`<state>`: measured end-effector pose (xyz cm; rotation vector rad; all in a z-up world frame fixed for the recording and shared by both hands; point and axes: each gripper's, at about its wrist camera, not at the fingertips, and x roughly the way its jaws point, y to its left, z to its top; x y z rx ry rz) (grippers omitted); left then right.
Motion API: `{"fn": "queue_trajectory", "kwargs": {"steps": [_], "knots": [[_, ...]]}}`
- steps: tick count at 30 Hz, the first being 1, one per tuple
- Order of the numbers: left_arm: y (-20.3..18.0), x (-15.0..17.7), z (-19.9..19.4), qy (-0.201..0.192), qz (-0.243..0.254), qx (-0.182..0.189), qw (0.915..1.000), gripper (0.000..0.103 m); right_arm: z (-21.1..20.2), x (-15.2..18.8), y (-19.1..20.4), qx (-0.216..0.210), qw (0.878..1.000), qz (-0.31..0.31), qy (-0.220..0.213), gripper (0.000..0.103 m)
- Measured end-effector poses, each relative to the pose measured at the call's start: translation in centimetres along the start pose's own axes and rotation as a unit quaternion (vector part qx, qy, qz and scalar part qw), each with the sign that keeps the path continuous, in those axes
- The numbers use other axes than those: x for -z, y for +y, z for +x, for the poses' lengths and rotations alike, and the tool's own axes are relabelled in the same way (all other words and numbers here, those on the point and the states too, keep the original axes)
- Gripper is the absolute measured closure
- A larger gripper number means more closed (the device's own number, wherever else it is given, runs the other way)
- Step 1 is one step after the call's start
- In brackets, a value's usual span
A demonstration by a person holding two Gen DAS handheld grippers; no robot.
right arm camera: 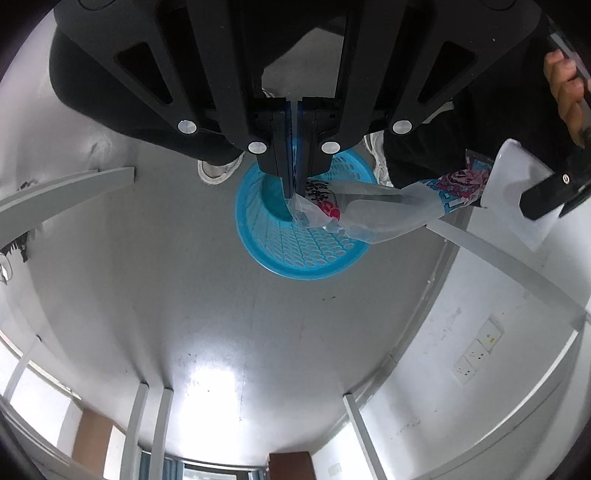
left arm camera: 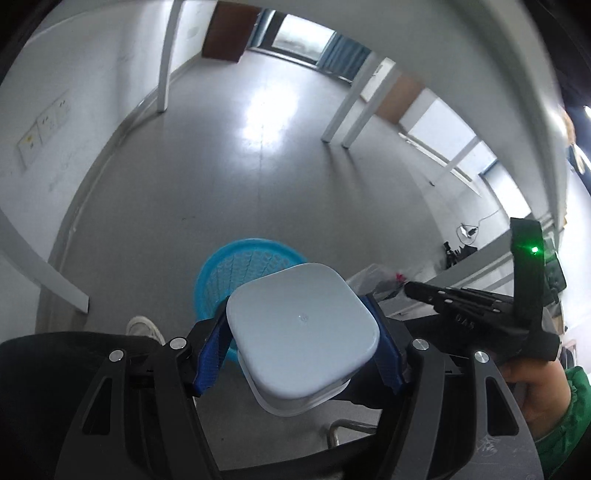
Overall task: Collect trash
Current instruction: 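Carry the cup and wrapper down over the blue wastebasket with both tools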
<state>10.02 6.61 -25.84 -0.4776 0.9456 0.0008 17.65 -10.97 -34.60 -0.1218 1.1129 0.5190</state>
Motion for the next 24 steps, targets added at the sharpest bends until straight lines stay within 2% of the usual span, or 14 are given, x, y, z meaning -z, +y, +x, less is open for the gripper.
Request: {"fn": "queue_trajectory", "kwargs": {"steps": [3,9,24], "knots": [[0.2,-0.4,1.4,0.007,-0.004,-0.009,0.9999,0.036,1.1,-0.6,-0.2,0.005,1.0,0.005,0.015,0.102],[-0.6,-1.6,4.2,0.013,0.029,-0.02,0.9993,0.036,4.3,-2.0,0.7,0.023,0.999,0.005,0.034,0.102],[2.2,-4.7,12.2,0.059,-0.036,-0.033,0.9971,0.036,13.1,-4.3,0.7,0.064,0.991,0.009,0.113,0.102]]}}
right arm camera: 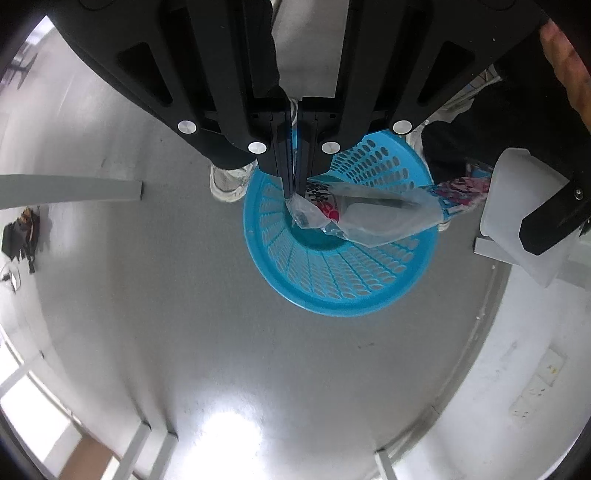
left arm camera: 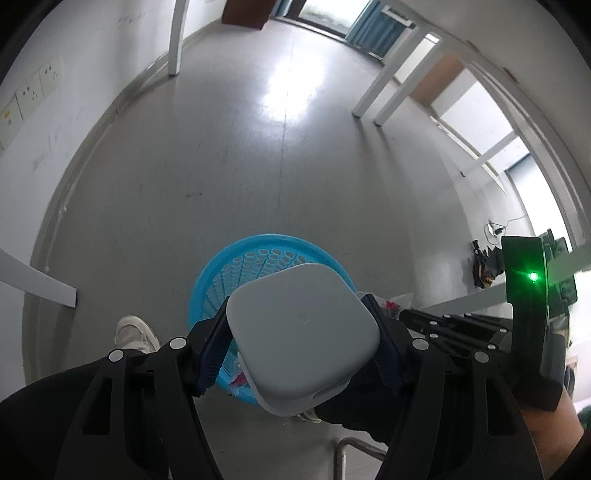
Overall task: Collect trash
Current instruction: 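Carry the cup and wrapper down over the blue wastebasket with both tools, then open both tools to drop the cup and wrapper into the wastebasket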
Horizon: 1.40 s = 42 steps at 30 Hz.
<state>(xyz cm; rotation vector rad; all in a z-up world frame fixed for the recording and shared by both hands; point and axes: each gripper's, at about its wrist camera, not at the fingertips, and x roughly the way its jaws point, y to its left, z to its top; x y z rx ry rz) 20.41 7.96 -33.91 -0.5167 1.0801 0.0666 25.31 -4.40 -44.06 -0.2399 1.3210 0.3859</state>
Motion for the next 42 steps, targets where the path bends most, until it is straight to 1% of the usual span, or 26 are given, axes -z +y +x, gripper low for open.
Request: {"fn": "queue_trajectory", "kwargs": {"steps": [2,8,10,13,16,17,19,20,21,22,23,24,26,28,32,39,42], "knots": [[0.3,-0.4,1.5,0.015,-0.005,-0.012,0.9998,0.036,1.2,-0.6,-0.1,0.007,1.0,0.006,0.012,0.102],[1.3,-1.4,4.8,0.038,-0.024,-0.019,0.9988,0.036,4.1,-1.4,-0.5,0.027,0.999,0.019,0.042,0.102],[1.2,-1.7,5.5,0.043,-0.031,-0.015,0.9985,0.036,4.8,-1.6,-0.7,0.025,0.998,0.032,0.052,0.102],[1.2,-2.1,6.1,0.04,-0.036,-0.026,0.9982,0.036,5.3,-1.8,-1.0,0.024,0.997,0.042,0.059,0.102],[1.3,-2.6,6.9,0.051,-0.057,-0.022,0.9968,0.036,6.2,-2.0,-1.3,0.023,0.996,0.055,0.071,0.101],[1.3,-2.7,7.2,0.057,-0.063,-0.017,0.9962,0.036,6.4,-2.0,-1.5,0.021,0.995,0.06,0.075,0.098],[0.7,-2.8,7.9,0.074,-0.063,-0.014,0.9952,0.036,6.9,-2.0,-1.8,0.014,0.994,0.075,0.082,0.087],[0.3,-2.9,8.2,0.078,-0.058,-0.016,0.9951,0.035,7.1,-2.0,-1.8,0.01,0.993,0.083,0.086,0.075],[0.0,-2.9,8.4,0.082,-0.051,-0.022,0.9951,0.034,7.4,-1.9,-2.0,0.004,0.991,0.093,0.091,0.07],[-0.1,-3.0,8.7,0.086,-0.049,-0.023,0.9948,0.027,7.7,-1.7,-2.2,0.0,0.99,0.101,0.097,0.07],[0.1,-3.0,8.8,0.088,-0.052,-0.02,0.9946,0.023,7.9,-1.6,-2.4,-0.002,0.989,0.105,0.102,0.07],[0.3,-3.0,8.9,0.09,-0.059,-0.014,0.9941,0.023,8.0,-1.6,-2.4,-0.002,0.989,0.106,0.105,0.068],[0.6,-3.1,8.9,0.089,-0.064,-0.01,0.9939,0.018,8.0,-1.7,-2.4,0.005,0.99,0.102,0.103,0.064],[0.7,-3.3,8.6,0.08,-0.067,-0.011,0.9945,0.018,7.9,-1.7,-2.4,0.012,0.99,0.1,0.099,0.061],[0.6,-3.3,8.4,0.078,-0.071,-0.011,0.9944,0.018,7.8,-1.6,-2.4,0.012,0.99,0.099,0.096,0.059],[1.0,-2.9,7.6,0.065,-0.063,-0.043,0.9949,0.018,6.3,-1.7,-1.8,0.007,0.994,0.084,0.074,0.057],[1.7,-2.4,5.9,0.056,-0.085,-0.038,0.994,0.018,4.6,-1.4,-1.6,0.003,0.996,0.077,0.053,0.056]]}}
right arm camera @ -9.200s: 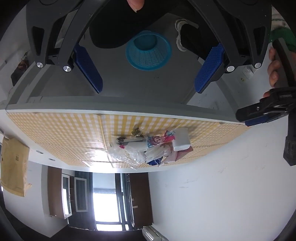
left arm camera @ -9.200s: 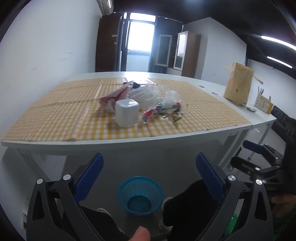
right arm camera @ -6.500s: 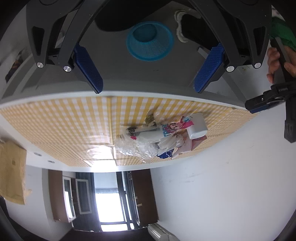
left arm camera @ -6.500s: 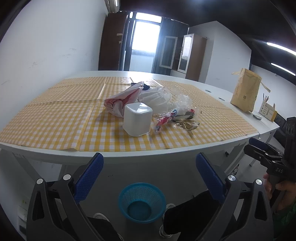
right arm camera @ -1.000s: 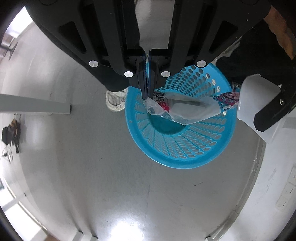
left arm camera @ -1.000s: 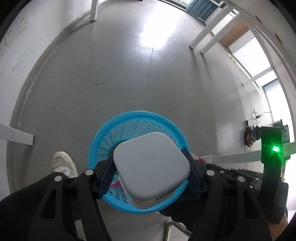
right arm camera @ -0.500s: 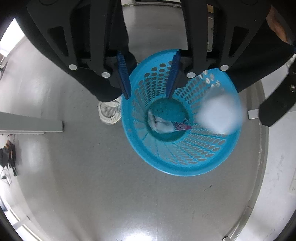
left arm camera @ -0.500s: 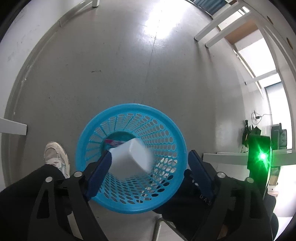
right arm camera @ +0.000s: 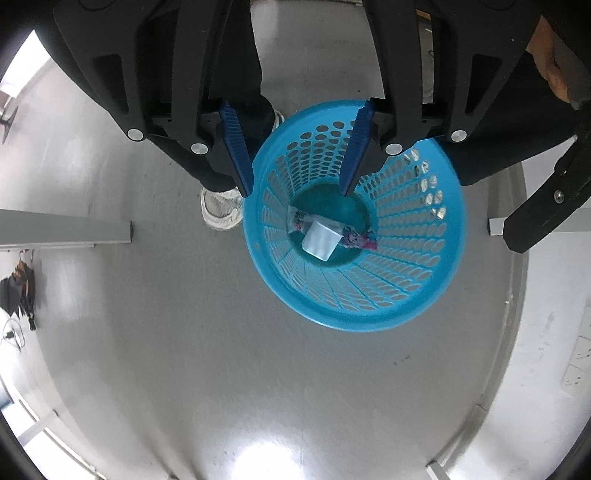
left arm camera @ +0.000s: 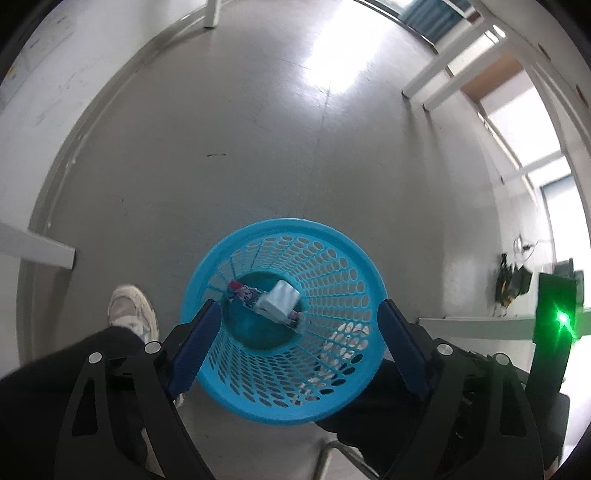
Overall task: Collect trash
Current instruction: 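Open both tools to drop the cup and wrapper into the wastebasket, then raise both tools back toward the remaining trash on the table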
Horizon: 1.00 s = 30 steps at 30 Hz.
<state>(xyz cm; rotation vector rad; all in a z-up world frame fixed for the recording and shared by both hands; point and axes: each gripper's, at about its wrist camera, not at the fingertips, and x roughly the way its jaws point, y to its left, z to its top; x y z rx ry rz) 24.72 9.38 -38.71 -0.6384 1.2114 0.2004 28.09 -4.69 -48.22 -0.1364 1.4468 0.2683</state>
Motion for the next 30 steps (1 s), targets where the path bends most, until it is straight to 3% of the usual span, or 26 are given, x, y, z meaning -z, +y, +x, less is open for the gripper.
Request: {"fn": "queue_trajectory", "kwargs": {"steps": [3,9,14,19,23,27,30], "knots": [[0.7,1.0,-1.6,0.0,-0.012,0.001,0.9999,0.019,-2.3,0.8,-0.2,-0.01,0.999,-0.006,-0.03,0.052],[0.4,3.2,-5.3,-0.026,0.039,-0.019,0.9987,0.018,-6.8,3.4,-0.8,-0.034,0.995,-0.017,-0.088,0.049],[0.3,5.2,-8.5,-0.05,0.064,-0.027,0.9963,0.018,-11.4,6.7,-0.7,-0.06,0.987,-0.041,-0.144,0.04],[0.2,7.4,-11.8,-0.075,0.095,-0.044,0.9917,0.012,-14.5,9.3,-1.0,-0.056,0.981,-0.057,-0.179,0.032],[-0.3,8.7,-14.4,-0.086,0.119,-0.05,0.9879,0.011,-16.6,11.0,-1.8,-0.08,0.977,-0.053,-0.189,0.03],[-1.0,10.2,-16.9,-0.101,0.153,-0.108,0.9772,0.009,-19.3,13.5,-2.8,-0.08,0.971,-0.074,-0.212,0.025],[-1.5,10.9,-18.4,-0.113,0.166,-0.102,0.9745,0.007,-21.3,15.0,-3.8,-0.095,0.967,-0.067,-0.229,0.02]]}}
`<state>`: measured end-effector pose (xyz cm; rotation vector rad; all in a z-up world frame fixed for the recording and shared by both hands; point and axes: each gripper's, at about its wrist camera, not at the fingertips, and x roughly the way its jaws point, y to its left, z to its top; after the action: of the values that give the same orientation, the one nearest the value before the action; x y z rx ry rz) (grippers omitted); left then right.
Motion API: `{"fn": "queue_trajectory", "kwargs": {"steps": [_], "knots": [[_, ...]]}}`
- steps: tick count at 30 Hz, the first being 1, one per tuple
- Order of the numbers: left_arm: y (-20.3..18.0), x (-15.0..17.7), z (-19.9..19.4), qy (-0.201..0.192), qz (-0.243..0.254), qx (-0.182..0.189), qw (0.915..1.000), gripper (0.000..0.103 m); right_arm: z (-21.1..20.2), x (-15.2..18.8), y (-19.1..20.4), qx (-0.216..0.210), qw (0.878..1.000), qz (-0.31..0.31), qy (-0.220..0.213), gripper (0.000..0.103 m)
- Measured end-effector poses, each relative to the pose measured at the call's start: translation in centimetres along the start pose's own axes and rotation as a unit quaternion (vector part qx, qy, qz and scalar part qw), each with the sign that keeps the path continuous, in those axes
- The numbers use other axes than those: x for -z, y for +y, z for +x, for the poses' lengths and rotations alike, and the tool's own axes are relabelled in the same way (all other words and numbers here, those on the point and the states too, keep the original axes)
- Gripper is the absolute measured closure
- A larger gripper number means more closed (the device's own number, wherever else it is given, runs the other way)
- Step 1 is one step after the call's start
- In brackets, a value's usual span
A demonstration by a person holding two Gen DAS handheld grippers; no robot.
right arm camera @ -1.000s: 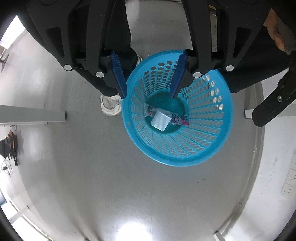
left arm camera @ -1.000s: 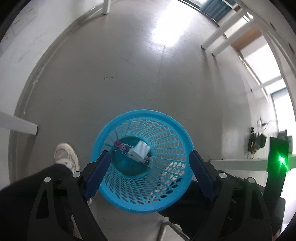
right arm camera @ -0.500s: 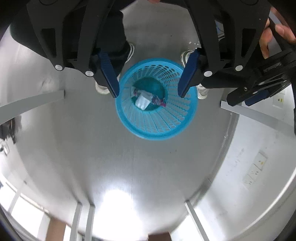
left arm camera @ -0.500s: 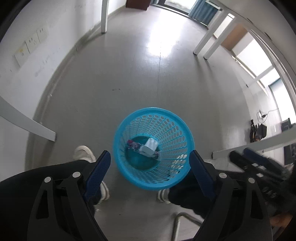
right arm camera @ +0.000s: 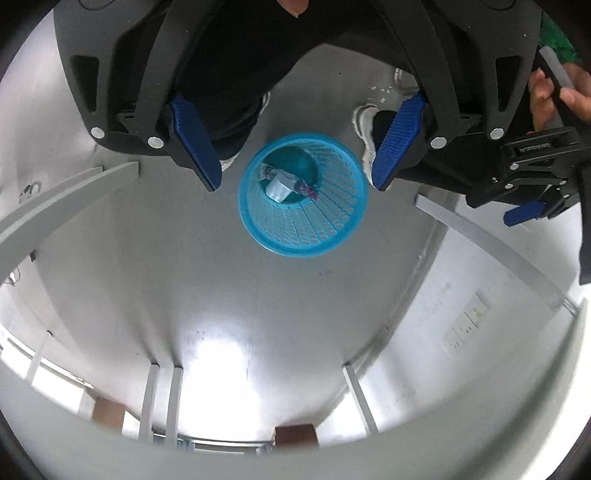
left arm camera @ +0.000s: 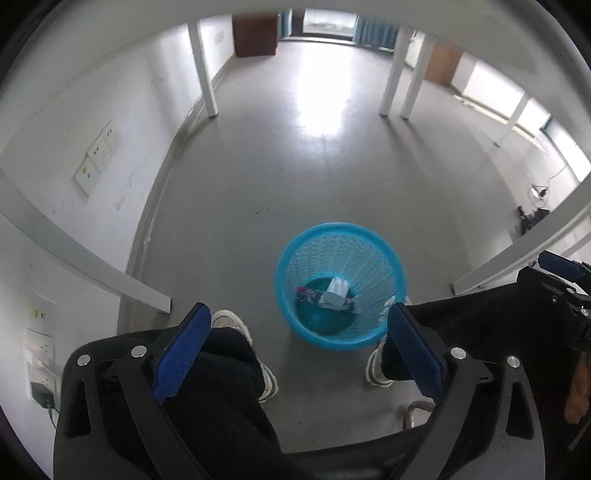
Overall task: Collect trash
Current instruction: 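Raise both tools back toward the remaining trash on the table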
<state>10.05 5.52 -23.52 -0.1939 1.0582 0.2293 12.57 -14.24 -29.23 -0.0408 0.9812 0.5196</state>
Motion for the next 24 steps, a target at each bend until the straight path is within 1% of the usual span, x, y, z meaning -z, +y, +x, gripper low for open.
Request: {"fn": "queue_trajectory", "kwargs": {"steps": [4,6,8,10,13,16,17,19,21,24], "knots": [[-0.7,0.2,-2.7,-0.031,0.014,0.022,0.9992,0.006,-3.4,0.5,0.2,-0.001,0.999,-0.004,-0.035,0.015],[-1.3,0.3,-3.9,-0.046,0.029,0.019,0.9983,0.006,-5.5,0.8,0.1,0.001,0.998,-0.005,-0.056,0.011],[-1.8,0.2,-5.1,-0.058,0.039,0.009,0.9975,0.006,-7.6,1.0,0.1,-0.001,0.997,-0.004,-0.075,0.009],[-2.6,-0.2,-7.2,-0.085,0.051,0.014,0.995,0.006,-9.4,1.0,0.2,-0.005,0.996,-0.006,-0.091,0.009],[-3.3,-0.6,-10.1,-0.124,0.055,0.033,0.9902,0.006,-12.5,0.2,0.5,-0.011,0.993,-0.019,-0.116,0.009],[-3.4,-1.2,-12.1,-0.149,0.057,0.053,0.9857,0.006,-15.0,-0.5,0.1,-0.018,0.989,-0.011,-0.145,0.009],[-3.4,-1.5,-12.5,-0.154,0.063,0.054,0.9845,0.006,-15.6,-0.9,0.1,-0.019,0.988,-0.009,-0.151,0.009],[-3.5,-2.5,-13.2,-0.171,0.07,0.044,0.9818,0.006,-16.7,-1.7,0.0,-0.021,0.986,-0.005,-0.163,0.009],[-3.0,-3.7,-14.2,-0.184,0.067,0.04,0.9799,0.006,-17.3,-2.5,0.4,-0.022,0.985,-0.007,-0.173,0.009],[-2.1,-5.0,-15.4,-0.206,0.055,0.045,0.976,0.006,-18.1,-4.0,1.1,-0.035,0.981,-0.013,-0.19,0.009]]}}
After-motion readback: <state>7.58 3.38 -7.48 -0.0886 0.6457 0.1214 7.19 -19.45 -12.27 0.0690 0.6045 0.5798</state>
